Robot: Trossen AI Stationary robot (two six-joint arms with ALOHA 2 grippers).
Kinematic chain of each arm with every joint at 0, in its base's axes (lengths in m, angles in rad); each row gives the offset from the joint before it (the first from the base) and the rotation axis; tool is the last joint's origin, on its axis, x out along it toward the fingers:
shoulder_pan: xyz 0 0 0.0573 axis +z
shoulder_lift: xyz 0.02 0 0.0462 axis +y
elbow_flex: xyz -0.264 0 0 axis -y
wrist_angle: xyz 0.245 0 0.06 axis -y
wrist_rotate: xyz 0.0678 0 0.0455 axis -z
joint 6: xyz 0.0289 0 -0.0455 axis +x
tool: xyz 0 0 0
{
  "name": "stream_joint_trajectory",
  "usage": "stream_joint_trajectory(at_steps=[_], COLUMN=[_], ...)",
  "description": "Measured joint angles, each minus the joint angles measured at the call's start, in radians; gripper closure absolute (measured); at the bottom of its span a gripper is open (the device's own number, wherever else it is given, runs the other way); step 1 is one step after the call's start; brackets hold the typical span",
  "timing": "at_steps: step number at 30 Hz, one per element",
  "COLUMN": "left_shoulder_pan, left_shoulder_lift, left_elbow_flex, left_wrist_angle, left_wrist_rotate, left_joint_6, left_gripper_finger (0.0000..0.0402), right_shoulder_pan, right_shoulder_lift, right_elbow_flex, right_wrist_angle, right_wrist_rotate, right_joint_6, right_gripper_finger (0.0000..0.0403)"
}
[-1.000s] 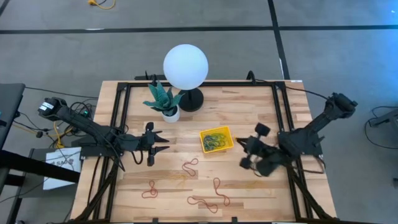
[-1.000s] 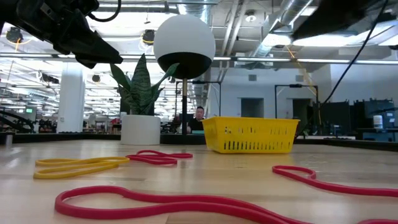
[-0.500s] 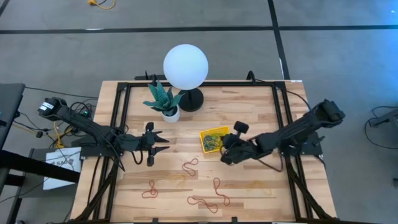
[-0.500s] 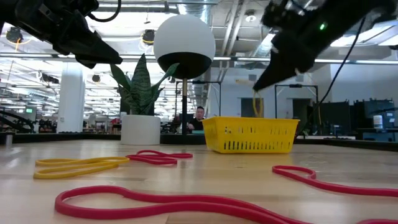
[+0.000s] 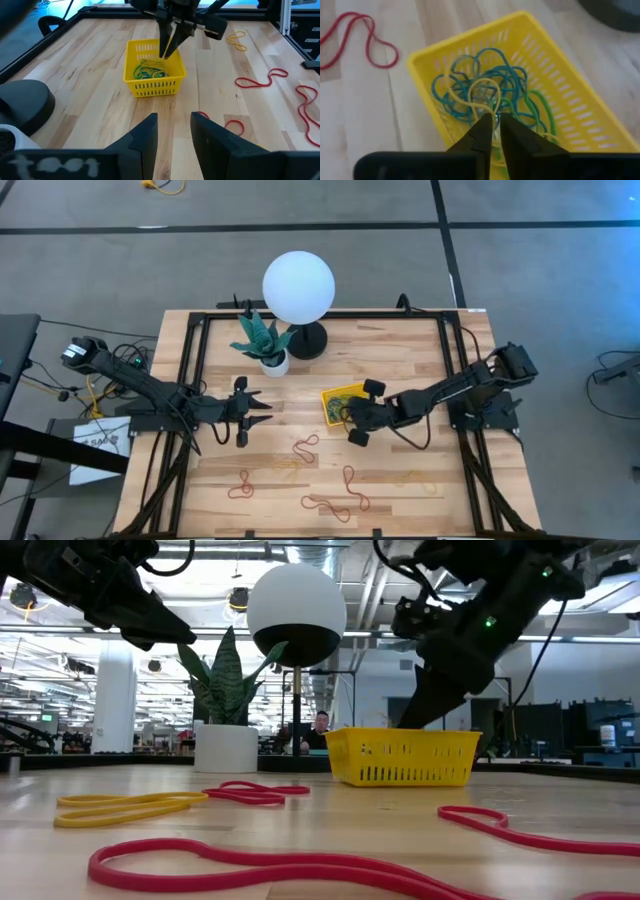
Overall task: Pick and place items into bin
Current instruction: Put the yellow rubber band into the yellow bin
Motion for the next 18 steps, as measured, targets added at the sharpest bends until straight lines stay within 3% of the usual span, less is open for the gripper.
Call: stream_joint_trajectory(at_steps=[10, 18], left_shoulder_pan=[0.000, 0.000], left_shoulder_lift=[0.000, 0.003], left_elbow_flex=[0.000, 0.000], left_wrist_angle=[0.004, 0.013], left_wrist_rotate=[0.005, 0.236], left_joint_6=[-0.056, -0.239], left_gripper_finger=[0.0296, 0.0296], right_shoulder_pan=[-0.022, 0.016], right_shoulder_lift=[-0.056, -0.153], right_elbow_flex=[0.030, 0.080], right_wrist_angle=[-0.010, -0.019], right_wrist_rotate=[0.004, 0.002], right_joint_6=[-0.090, -0.139], right_gripper_finger=[0.0336, 0.0337])
